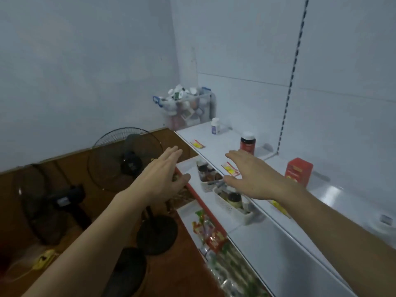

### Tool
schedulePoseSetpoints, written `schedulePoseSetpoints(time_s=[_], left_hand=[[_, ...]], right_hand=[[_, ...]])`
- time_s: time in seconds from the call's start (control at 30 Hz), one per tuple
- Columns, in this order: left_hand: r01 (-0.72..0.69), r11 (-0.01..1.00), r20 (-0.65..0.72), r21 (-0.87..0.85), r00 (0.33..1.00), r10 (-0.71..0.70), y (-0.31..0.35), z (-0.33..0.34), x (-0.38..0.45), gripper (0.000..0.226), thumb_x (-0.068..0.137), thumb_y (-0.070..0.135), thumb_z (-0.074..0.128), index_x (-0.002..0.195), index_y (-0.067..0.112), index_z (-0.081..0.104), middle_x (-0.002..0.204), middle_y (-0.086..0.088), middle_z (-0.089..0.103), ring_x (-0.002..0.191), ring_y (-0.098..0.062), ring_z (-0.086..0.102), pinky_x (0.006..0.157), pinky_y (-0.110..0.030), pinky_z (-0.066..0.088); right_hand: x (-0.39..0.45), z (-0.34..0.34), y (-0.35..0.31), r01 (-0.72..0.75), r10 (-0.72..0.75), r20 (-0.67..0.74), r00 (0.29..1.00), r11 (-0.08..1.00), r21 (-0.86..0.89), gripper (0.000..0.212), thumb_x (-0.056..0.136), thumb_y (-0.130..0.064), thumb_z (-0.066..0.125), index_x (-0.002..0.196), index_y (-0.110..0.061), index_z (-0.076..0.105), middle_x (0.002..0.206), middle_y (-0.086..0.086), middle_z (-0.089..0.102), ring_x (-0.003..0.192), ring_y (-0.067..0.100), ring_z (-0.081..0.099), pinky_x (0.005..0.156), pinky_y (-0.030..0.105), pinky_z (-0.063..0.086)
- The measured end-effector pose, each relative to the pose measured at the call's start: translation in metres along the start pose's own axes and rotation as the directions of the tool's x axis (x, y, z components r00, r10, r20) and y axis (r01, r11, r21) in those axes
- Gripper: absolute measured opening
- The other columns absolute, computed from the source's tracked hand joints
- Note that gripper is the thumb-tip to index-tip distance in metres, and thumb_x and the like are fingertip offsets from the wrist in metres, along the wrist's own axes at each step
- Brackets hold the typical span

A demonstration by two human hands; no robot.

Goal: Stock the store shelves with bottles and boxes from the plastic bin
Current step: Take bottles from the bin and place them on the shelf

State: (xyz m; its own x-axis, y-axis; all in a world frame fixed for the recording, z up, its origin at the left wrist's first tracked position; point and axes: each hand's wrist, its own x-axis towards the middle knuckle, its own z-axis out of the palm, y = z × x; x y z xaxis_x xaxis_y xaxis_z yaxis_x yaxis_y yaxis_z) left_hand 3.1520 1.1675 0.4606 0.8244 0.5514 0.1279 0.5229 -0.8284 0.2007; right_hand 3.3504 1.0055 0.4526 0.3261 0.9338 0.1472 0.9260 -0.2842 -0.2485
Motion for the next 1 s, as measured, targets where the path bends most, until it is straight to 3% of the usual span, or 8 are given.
schedulePoseSetpoints(time_s=[0.07, 0.37, 0.57, 0.73, 0.83, 1.0], left_hand=[[0.028, 1.000, -0.006, 0.002, 1.000, -0.028, -0.038, -0.013, 0.034, 0.079, 0.097, 0.056, 0.051, 0.160, 0.025, 0.014, 0.168, 0.006, 0.008, 0.154, -0.012, 0.004, 0.125, -0.043, 0.018], [0.070, 0.997, -0.013, 0.033, 0.997, -0.070, -0.185, -0.043, 0.180, 0.079, 0.099, 0.056, 0.047, 0.160, 0.023, 0.012, 0.168, 0.004, 0.007, 0.154, -0.015, 0.007, 0.124, -0.045, 0.020], [-0.022, 0.999, -0.049, 0.036, 0.999, 0.024, -0.273, -0.048, 0.295, 0.078, 0.099, 0.054, 0.049, 0.160, 0.026, 0.009, 0.169, 0.003, 0.007, 0.154, -0.016, 0.011, 0.123, -0.038, 0.017], [-0.155, 0.988, -0.039, -0.004, 0.987, 0.155, -0.326, -0.066, 0.394, 0.071, 0.100, 0.047, 0.050, 0.159, 0.022, 0.018, 0.167, 0.001, 0.015, 0.152, -0.018, 0.019, 0.121, -0.035, 0.018], [-0.198, 0.980, -0.033, -0.004, 0.980, 0.198, -0.346, -0.067, 0.457, 0.073, 0.099, 0.050, 0.049, 0.159, 0.021, 0.018, 0.168, -0.001, 0.013, 0.152, -0.021, 0.020, 0.123, -0.038, 0.020], [-0.307, 0.951, 0.020, -0.024, 0.951, 0.307, -0.352, -0.049, 0.532, 0.074, 0.100, 0.055, 0.046, 0.159, 0.022, 0.018, 0.168, -0.001, 0.012, 0.153, -0.020, 0.017, 0.122, -0.039, 0.020]], right_hand=[[0.060, 0.001, -0.005, 0.029, -0.029, 0.000, 1.000, 1.000, 0.006, 0.070, 0.099, -0.048, 0.052, 0.156, -0.018, 0.026, 0.162, -0.001, 0.029, 0.149, 0.018, 0.023, 0.120, 0.044, 0.027], [0.270, 0.026, -0.015, 0.041, -0.041, 0.024, 0.999, 0.999, 0.001, 0.067, 0.099, -0.049, 0.051, 0.154, -0.015, 0.032, 0.157, 0.000, 0.037, 0.143, 0.018, 0.032, 0.115, 0.042, 0.032], [0.390, 0.052, -0.008, -0.036, 0.036, -0.016, 0.999, 0.999, -0.020, 0.063, 0.095, -0.053, 0.053, 0.149, -0.025, 0.037, 0.155, -0.005, 0.039, 0.142, 0.019, 0.039, 0.113, 0.047, 0.037], [0.480, 0.045, -0.013, -0.087, 0.087, -0.042, 0.995, 0.996, 0.005, 0.064, 0.096, -0.048, 0.057, 0.152, -0.026, 0.034, 0.155, -0.006, 0.038, 0.141, 0.018, 0.040, 0.111, 0.036, 0.039], [0.522, 0.037, -0.005, -0.148, 0.149, -0.085, 0.985, 0.989, 0.022, 0.057, 0.096, -0.045, 0.058, 0.147, -0.025, 0.041, 0.150, -0.005, 0.045, 0.133, 0.016, 0.046, 0.104, 0.031, 0.040], [0.573, 0.034, 0.025, -0.162, 0.168, -0.107, 0.980, 0.985, 0.058, 0.044, 0.094, -0.043, 0.058, 0.136, -0.032, 0.051, 0.134, -0.011, 0.057, 0.120, 0.011, 0.054, 0.098, 0.034, 0.046]])
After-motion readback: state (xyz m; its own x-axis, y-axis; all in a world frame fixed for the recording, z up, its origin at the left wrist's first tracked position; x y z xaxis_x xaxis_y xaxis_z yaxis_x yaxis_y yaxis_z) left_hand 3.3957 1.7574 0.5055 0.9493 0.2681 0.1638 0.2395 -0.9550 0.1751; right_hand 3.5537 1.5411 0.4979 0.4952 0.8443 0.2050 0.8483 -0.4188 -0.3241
